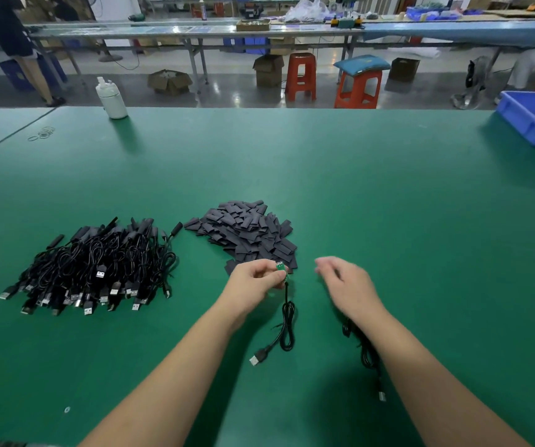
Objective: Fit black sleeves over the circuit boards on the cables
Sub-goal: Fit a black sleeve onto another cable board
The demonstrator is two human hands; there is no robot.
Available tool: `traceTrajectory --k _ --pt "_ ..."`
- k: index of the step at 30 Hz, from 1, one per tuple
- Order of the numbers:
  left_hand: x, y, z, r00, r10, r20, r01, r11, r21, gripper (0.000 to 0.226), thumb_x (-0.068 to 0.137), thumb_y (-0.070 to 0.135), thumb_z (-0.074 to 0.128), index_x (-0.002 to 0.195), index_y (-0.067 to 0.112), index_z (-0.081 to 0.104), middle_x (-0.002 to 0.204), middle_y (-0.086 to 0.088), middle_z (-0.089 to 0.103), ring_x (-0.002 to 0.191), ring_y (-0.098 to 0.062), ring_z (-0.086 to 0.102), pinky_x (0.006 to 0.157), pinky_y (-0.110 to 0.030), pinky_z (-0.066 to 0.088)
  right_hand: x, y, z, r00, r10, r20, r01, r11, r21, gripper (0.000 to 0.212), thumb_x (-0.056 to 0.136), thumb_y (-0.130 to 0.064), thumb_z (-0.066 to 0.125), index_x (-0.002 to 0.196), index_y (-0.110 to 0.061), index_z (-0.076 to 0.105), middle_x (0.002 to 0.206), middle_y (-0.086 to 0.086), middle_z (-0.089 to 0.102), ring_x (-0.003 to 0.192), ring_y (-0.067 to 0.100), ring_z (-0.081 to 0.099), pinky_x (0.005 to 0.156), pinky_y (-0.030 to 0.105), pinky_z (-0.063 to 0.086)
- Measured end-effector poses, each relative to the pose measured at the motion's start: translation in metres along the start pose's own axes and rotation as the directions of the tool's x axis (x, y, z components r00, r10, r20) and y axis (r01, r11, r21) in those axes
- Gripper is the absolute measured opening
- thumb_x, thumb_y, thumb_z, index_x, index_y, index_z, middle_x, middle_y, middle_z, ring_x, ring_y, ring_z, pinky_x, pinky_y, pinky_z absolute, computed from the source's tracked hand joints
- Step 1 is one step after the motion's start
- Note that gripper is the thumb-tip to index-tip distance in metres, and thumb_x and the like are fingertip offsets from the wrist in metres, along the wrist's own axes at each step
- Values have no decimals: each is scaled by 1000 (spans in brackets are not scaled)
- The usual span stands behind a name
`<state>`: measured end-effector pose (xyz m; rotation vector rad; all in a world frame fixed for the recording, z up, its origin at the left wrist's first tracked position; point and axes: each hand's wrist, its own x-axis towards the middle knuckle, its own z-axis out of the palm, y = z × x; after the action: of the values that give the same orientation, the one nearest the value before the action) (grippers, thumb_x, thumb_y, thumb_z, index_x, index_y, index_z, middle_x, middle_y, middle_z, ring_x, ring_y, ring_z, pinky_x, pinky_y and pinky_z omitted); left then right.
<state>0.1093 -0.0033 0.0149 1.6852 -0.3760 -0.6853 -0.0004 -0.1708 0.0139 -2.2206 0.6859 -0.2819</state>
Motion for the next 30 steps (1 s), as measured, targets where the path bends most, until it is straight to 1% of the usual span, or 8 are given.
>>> traceTrajectory --k 3,6,9,12,15,18,24,30 --pt "0 -3 -4 999 12 -30 -15 996 -89 7 86 6 72 90 5 67 63 2 62 65 -14 52 65 -22 43 -8 -24 32 954 -4 301 -103 936 337 23 103 -30 51 107 -18 70 95 -4 74 91 8 70 89 21 51" --pt "2 -9 -12 999 9 -38 -10 999 -36 7 87 14 73 82 10 70 70 2 62 68 -12 50 68 -23 41 -13 -30 56 967 35 251 -152 871 466 14 100 -15 57 93 -14 69 71 1 64 61 10 62 67 21 54" --pt "15 -17 -29 989 30 -148 -4 986 168 11 92 23 67 87 17 74 83 5 71 77 -11 59 70 -20 45 -15 -28 65 958 140 248 -248 840 483 13 97 -21 63 93 -12 72 68 -1 57 51 8 47 49 25 47" --pt "33 -30 -55 947 125 -295 96 769 632 23 95 29 62 115 22 69 109 -2 66 96 -20 60 86 -29 46 -18 -20 68 929 200 312 -328 836 441 13 95 -19 62 89 -23 73 76 2 62 51 14 38 49 27 35" --pt "48 -37 -70 953 77 -295 177 649 740 47 93 44 60 136 25 56 119 -8 54 106 -28 57 91 -38 48 -20 -11 68 916 228 331 -362 825 433 22 95 -14 58 80 -26 70 80 5 63 56 16 29 54 32 28" --pt "58 -36 -74 969 28 -245 178 608 774 49 87 49 67 132 29 58 115 -6 54 103 -28 59 86 -39 51 -20 -8 68 916 190 353 -349 813 467 18 98 -15 56 92 -26 68 75 -6 65 50 11 30 49 26 29" --pt "56 -34 -79 954 115 -278 106 736 668 17 83 32 76 80 21 63 86 0 66 82 -22 61 70 -31 49 -20 0 69 908 175 379 -335 848 411 32 101 -35 53 84 -12 69 53 -10 38 48 10 27 50 26 26" --pt "24 -28 -75 985 125 -123 -54 884 464 11 92 24 67 82 28 65 64 -5 68 47 -14 61 50 -20 47 -20 1 68 913 135 384 -312 838 447 21 99 -29 58 90 -22 75 70 2 61 53 12 43 58 29 45"
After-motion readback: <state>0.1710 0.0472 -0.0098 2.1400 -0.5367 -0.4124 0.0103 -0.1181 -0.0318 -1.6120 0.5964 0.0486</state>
